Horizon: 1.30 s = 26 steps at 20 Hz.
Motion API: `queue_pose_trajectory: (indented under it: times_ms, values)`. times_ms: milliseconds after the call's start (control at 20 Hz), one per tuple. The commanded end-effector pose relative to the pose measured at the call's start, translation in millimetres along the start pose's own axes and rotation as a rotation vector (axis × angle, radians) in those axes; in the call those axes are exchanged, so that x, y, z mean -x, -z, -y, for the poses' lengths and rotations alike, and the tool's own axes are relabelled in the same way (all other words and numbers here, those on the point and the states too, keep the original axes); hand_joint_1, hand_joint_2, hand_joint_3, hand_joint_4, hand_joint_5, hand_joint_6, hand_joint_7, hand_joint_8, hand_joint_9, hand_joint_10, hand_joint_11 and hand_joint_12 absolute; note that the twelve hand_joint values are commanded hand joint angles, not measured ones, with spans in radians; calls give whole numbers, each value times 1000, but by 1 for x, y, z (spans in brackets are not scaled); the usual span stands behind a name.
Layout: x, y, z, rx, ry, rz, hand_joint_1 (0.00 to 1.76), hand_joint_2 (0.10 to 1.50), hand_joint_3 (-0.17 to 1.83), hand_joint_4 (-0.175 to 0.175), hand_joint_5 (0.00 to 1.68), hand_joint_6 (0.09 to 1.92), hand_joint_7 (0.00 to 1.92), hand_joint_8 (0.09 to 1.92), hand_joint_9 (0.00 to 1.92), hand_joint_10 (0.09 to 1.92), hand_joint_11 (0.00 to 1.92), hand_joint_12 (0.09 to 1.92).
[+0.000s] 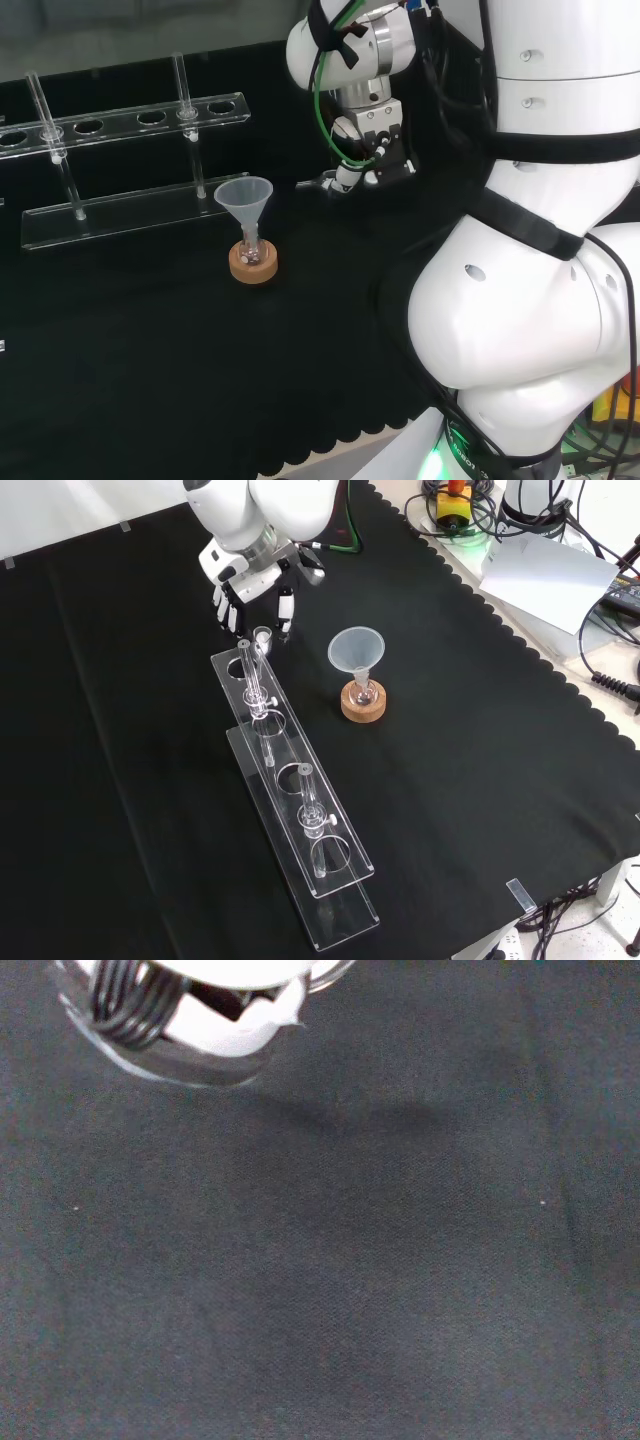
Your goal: Pick up the weighing funnel.
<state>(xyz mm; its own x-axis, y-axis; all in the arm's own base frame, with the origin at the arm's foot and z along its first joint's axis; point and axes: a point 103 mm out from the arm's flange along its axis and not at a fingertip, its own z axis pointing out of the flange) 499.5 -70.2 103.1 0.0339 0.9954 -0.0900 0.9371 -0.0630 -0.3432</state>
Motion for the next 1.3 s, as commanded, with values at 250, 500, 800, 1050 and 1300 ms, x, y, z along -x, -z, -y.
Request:
queue_pose_trajectory:
  times_ms: [250,500,800,1050,1300]
  values:
    - [3,4,2,44,-3,-17,1095,671,721,175,1172,882,745,596,1056,372,790,1107]
    - [8,15,11,78,-12,-34,1096,670,721,175,1173,880,745,597,1058,371,794,1106]
    - [13,27,26,106,-24,-50,1096,670,720,175,1174,878,745,598,1060,370,797,1104]
    - [20,41,41,134,-32,-54,1096,670,720,175,1175,875,745,599,1061,368,798,1102]
    - [20,54,56,158,-41,-59,1096,669,719,175,1176,873,745,599,1061,367,800,1100]
